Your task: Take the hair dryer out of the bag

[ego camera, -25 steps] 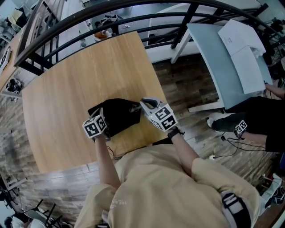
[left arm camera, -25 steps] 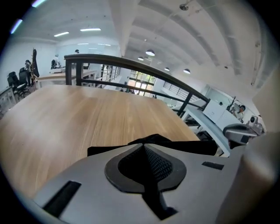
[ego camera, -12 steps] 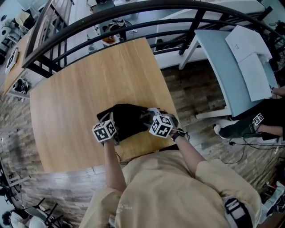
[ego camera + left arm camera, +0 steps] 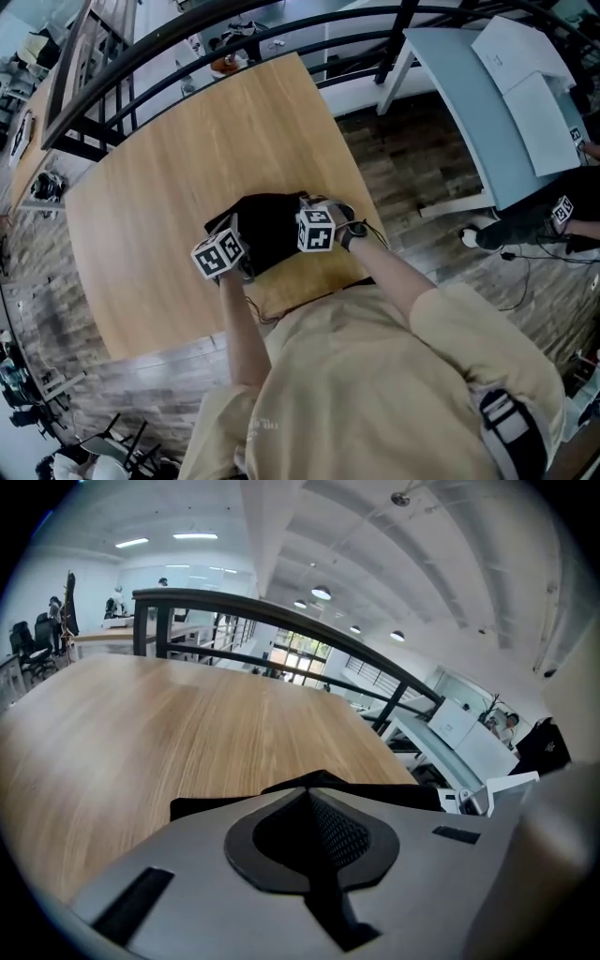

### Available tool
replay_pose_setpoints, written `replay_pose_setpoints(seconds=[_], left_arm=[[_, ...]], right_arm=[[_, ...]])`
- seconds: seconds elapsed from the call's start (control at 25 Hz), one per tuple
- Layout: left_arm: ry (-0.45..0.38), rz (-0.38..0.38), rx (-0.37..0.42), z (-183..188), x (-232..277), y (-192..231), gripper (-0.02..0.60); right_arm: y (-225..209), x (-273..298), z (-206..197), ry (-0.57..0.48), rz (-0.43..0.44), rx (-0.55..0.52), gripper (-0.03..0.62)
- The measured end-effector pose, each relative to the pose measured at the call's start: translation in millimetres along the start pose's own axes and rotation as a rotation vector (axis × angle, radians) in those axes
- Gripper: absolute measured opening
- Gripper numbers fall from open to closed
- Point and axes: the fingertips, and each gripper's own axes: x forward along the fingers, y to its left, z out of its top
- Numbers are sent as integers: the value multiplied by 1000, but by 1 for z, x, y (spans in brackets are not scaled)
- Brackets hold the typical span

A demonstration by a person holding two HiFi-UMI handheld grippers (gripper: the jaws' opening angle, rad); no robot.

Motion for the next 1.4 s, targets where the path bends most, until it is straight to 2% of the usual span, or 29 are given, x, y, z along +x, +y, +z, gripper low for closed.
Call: replay_pose_setpoints(seconds=[0.04, 0.2, 0.44, 0.76, 0.96, 1.24, 1.4], left_arm=[[-4, 8, -1, 1, 0, 1, 18], [-22, 11, -45, 0, 1, 1, 18], [-30, -2, -27, -1, -3, -5, 18], [-11, -7, 2, -12, -2, -8, 20], [21, 17, 95, -17, -1, -10, 20], [13, 14, 75, -21, 3, -13, 18], [26, 32, 78, -26, 3, -17, 18]], right_arm=[[-2, 1, 0, -11, -3, -6, 253], [5, -5, 0, -66, -48, -60, 179], [13, -39, -2, -88, -126, -101, 178], [14, -85, -28, -96, -182, -60, 178], [9, -134, -55, -152, -245, 74, 178], [4, -180, -90, -204, -375, 280, 178], [5, -183, -105, -212, -496, 434, 178]])
